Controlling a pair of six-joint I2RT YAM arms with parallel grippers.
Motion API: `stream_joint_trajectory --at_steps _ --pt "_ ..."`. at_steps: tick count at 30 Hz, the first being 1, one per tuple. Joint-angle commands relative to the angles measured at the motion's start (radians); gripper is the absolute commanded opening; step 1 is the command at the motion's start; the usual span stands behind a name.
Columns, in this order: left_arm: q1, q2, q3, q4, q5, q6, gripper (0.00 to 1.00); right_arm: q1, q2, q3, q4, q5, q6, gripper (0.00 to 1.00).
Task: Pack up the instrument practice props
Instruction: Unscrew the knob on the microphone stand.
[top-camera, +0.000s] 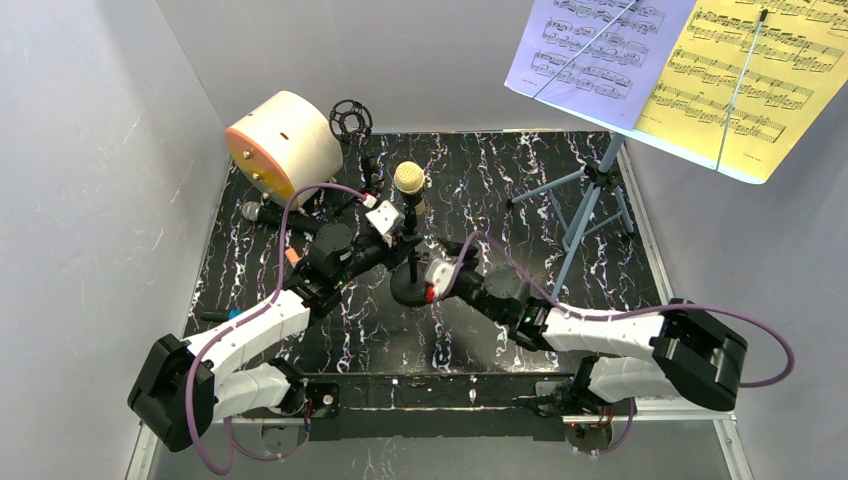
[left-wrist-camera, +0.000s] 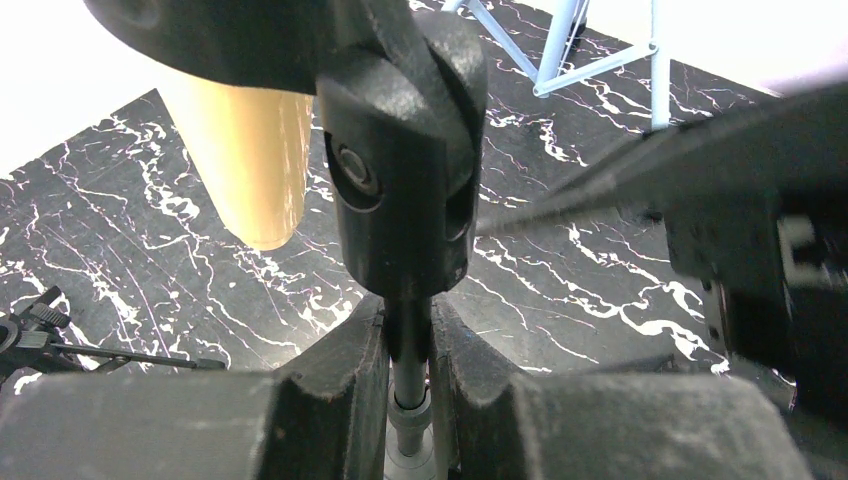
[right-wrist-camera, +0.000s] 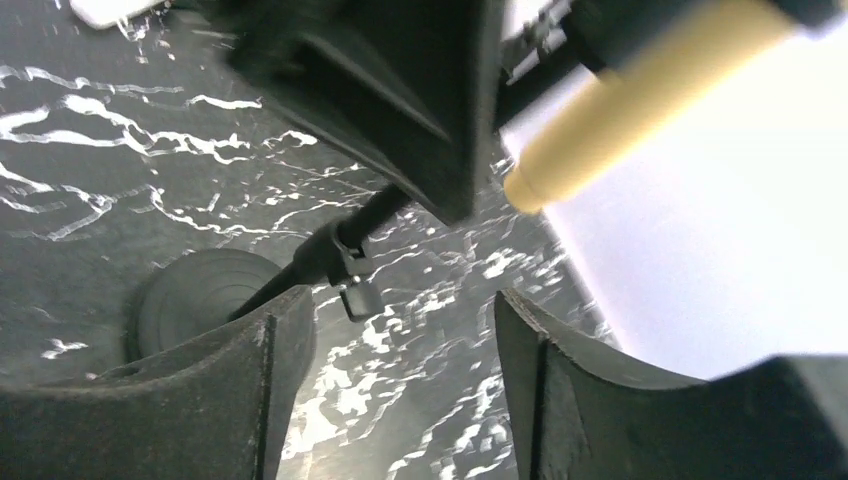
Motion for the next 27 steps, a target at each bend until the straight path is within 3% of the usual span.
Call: stream_joint_trajectory --at_steps 1,6,11,19,27 --pt "-0.008 -0.011 -0.026 -0.041 0.029 0.017 0.0 -0.125 -0.093 0.051 -0.142 -0.148 0.548 0.78" --pt "-0.008 -0.014 -0.028 -0.036 0.033 0.016 0.0 -0.28 -0.13 0.039 -0.141 -0.363 0.997 0.83" --pt "-0.01 -0.021 -0.034 -0.029 0.042 0.016 0.0 -0.371 -0.086 0.034 -0.117 -0.423 1.403 0.83" --pt "-0.009 -0.026 -0.038 -0.022 0.044 0.015 0.0 -0.431 0.049 0.068 -0.061 -0.57 1.715 0.75" --pt "-0.009 -0.027 -0.039 -0.018 0.048 0.014 0.0 -0.456 0.17 0.083 0.075 -0.691 1.822 0.61"
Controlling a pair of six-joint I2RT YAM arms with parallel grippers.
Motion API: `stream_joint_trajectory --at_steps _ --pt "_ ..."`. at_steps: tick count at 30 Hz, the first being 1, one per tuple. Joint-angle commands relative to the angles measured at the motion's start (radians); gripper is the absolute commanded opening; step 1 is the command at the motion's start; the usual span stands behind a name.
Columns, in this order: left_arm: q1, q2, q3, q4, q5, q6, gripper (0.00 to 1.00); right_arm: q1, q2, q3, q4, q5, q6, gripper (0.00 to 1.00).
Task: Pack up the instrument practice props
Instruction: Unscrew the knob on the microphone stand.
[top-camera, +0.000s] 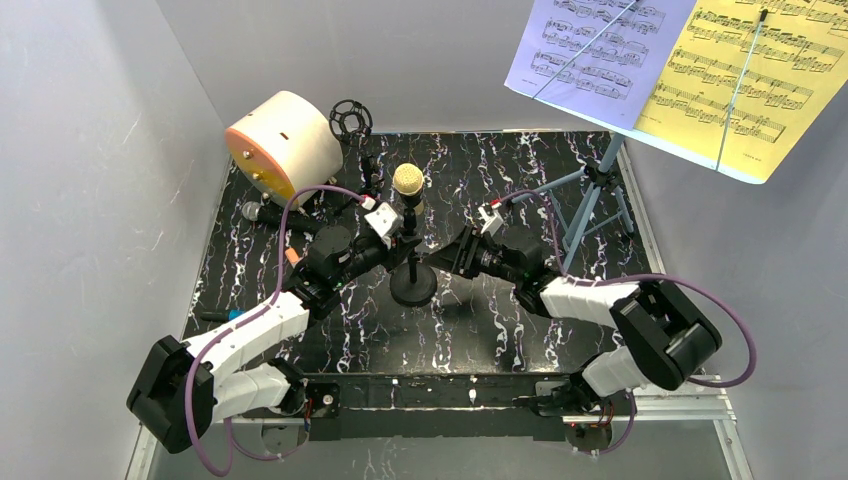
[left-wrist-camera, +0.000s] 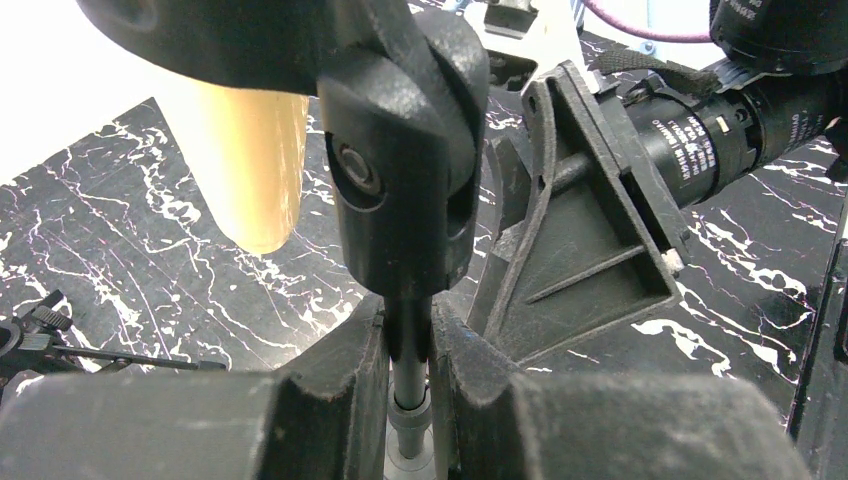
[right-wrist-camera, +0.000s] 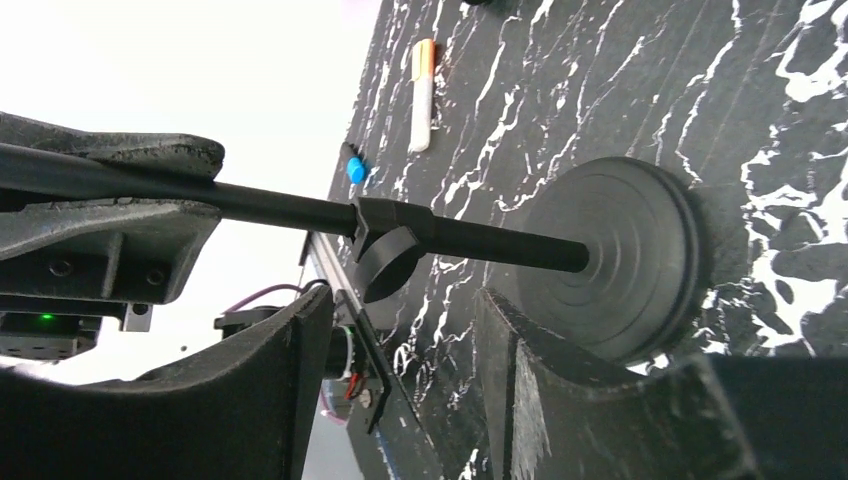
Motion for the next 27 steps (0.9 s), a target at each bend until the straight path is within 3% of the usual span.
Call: stream_joint_trajectory --at_steps 1,18,22,27 --pt "-0.01 -0.018 -0.023 -0.035 0.042 0.009 0.0 -0.012 0.039 0.058 0.139 -0.091 0.096 0.6" --pt "-0.009 -0.023 -0.024 -0.034 0.047 0.008 0.0 -0.039 0.189 0.052 0.397 -0.178 0.187 0.28" --pt "-0.009 -0.023 -0.023 -0.034 0.047 0.007 0.0 -0.04 0.195 0.062 0.413 -0.215 0.116 0.16" --pt "-0.009 -0.023 -0.023 -0.034 0.047 0.007 0.0 -0.039 0.181 0.11 0.306 -0.286 -0.085 0.01"
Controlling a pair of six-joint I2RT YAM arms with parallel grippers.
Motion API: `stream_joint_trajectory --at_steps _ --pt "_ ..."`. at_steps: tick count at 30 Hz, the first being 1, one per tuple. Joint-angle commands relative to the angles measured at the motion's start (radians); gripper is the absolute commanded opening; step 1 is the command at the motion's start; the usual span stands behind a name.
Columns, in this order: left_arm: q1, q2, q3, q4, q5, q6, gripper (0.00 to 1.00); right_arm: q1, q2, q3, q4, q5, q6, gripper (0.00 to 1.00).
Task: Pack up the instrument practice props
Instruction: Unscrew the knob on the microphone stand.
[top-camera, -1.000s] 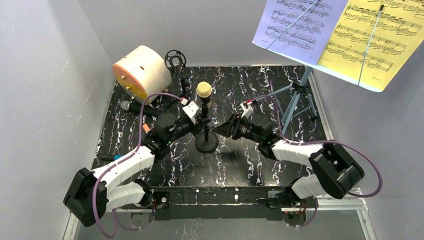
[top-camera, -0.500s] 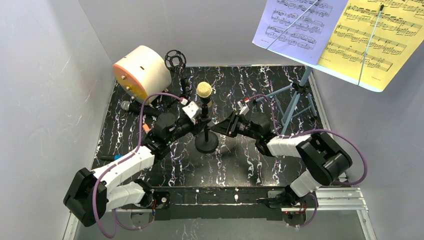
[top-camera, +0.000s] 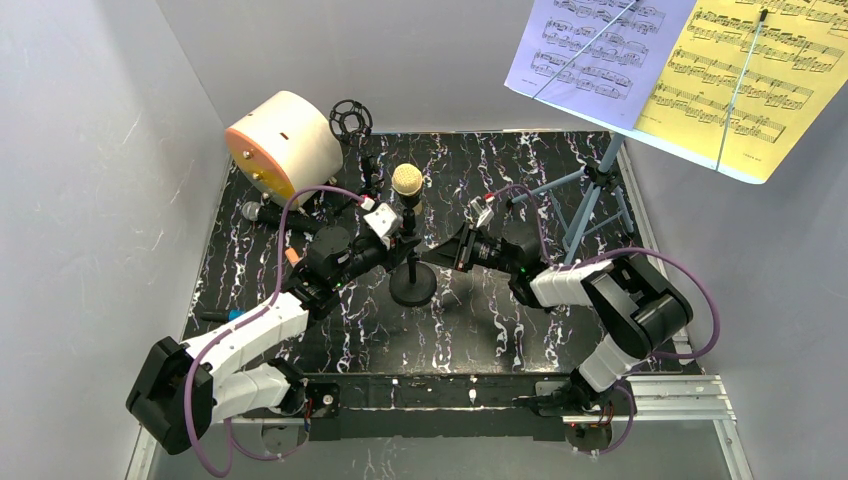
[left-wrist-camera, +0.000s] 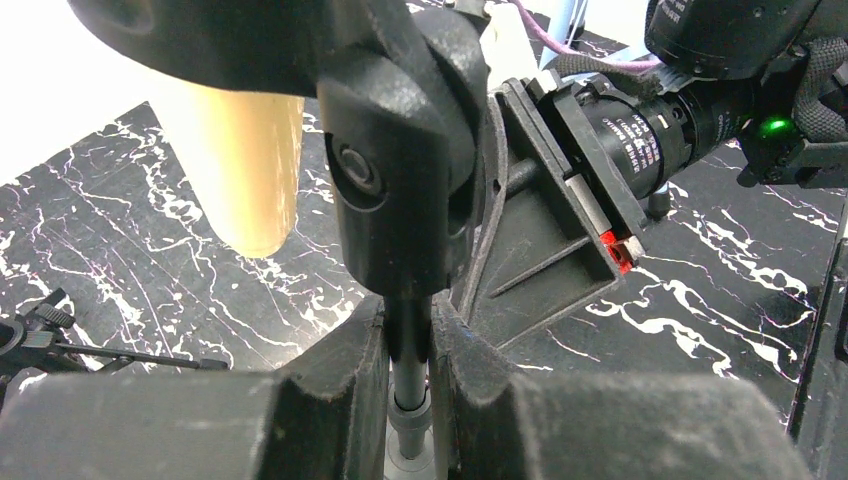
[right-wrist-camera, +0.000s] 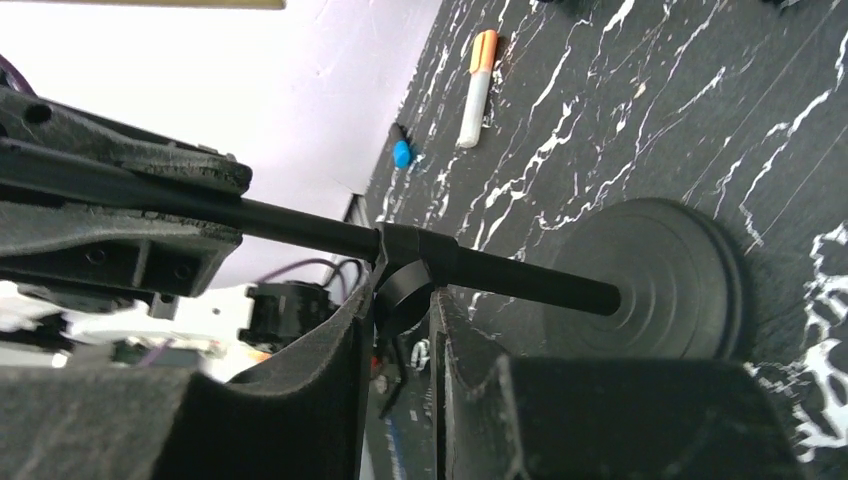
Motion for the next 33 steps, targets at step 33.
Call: stream_joint_trajectory --at_steps 33 --pt "-0.01 -0.015 -0.018 -0.034 0.027 0.0 0.0 0.584 -0.146 -0.015 -0.146 0.801 -2.585 0.01"
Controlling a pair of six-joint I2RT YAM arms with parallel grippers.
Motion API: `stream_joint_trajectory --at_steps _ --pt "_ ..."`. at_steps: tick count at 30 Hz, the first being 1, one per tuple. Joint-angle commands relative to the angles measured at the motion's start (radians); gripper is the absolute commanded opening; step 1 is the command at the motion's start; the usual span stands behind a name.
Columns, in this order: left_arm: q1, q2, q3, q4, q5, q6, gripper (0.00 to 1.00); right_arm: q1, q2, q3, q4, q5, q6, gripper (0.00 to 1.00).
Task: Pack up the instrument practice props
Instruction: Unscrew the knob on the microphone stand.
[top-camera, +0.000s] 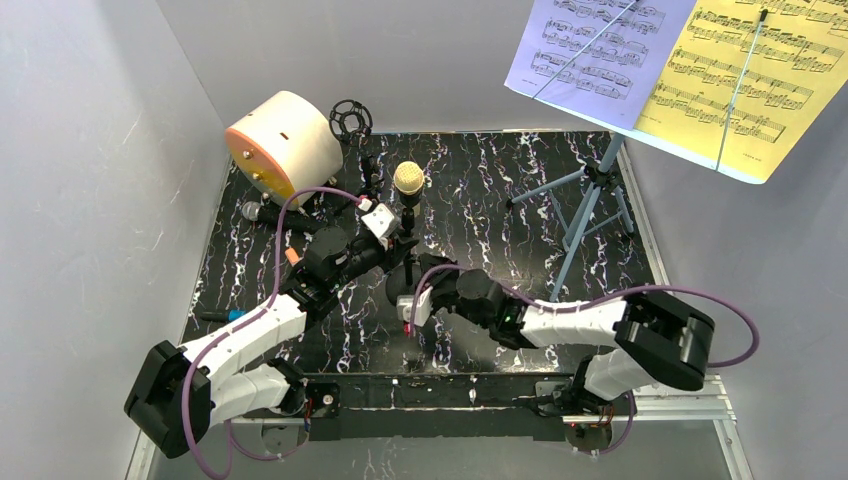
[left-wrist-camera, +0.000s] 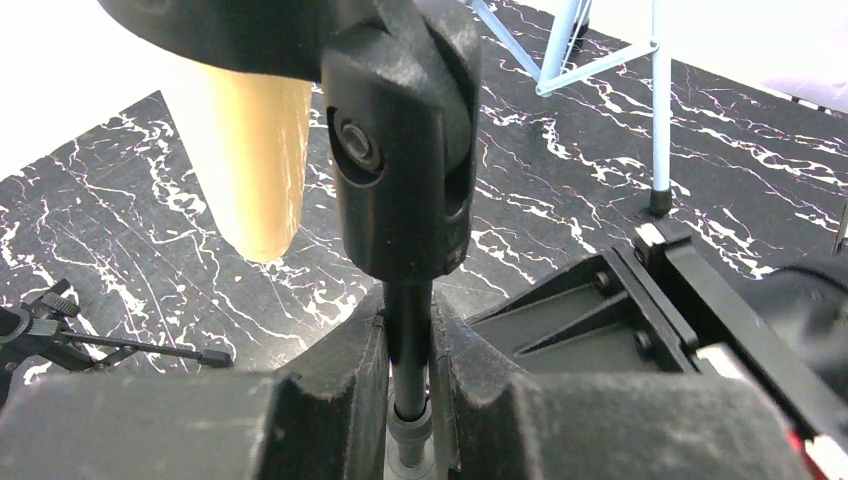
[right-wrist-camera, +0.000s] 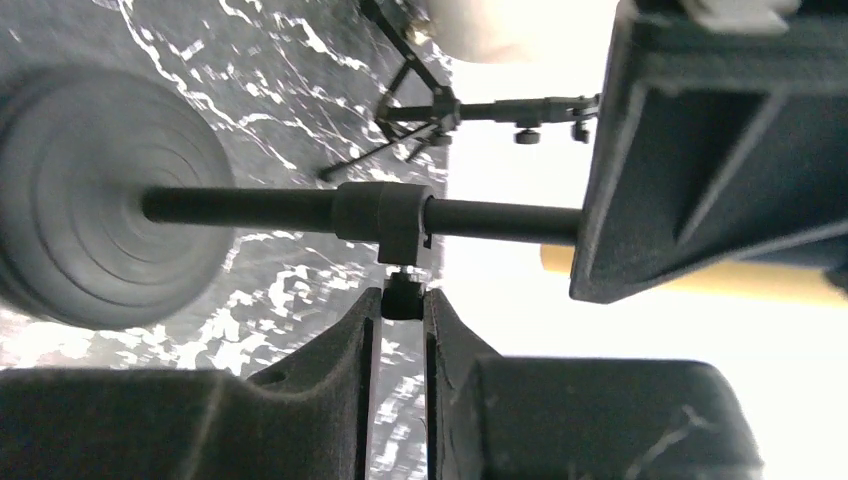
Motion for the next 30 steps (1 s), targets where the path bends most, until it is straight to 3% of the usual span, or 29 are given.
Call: stream_joint_trajectory --at_steps 1,7,11,14,19,22,25,30 --pt "-0.016 0.005 -0.009 -0.022 0.03 0.004 0.0 0.112 0.086 -0.032 0.253 0.106 -0.38 0.01" --pt "-0.016 0.006 -0.009 -0.024 0.024 0.003 0.0 0.164 0.236 -0.046 0.424 0.231 -0.61 0.01" --pt "-0.016 0.006 -0.01 -0.027 0.02 0.005 0.0 0.179 0.283 -0.038 0.518 0.263 -0.605 0.01" --pt "-0.017 0.007 -0.009 -0.028 0.019 0.006 0.0 0.189 0.286 -0.025 0.584 0.271 -0.511 0.01" --pt "-0.016 0.008 -0.008 -0.028 0.019 0.009 0.0 0.204 0.206 0.036 0.405 0.305 -0.2 0.32" --pt "-0.016 0.006 -0.01 -0.029 0.02 0.011 0.0 0.196 0.095 0.103 0.161 0.264 0.112 0.46" --pt "-0.017 0.003 -0.009 -0.029 0.021 0.012 0.0 0.174 0.008 0.142 0.03 0.209 0.388 0.61" --pt "-0.016 0.003 -0.009 -0.026 0.029 0.011 0.0 0.048 -0.122 0.174 -0.181 -0.004 0.813 0.75"
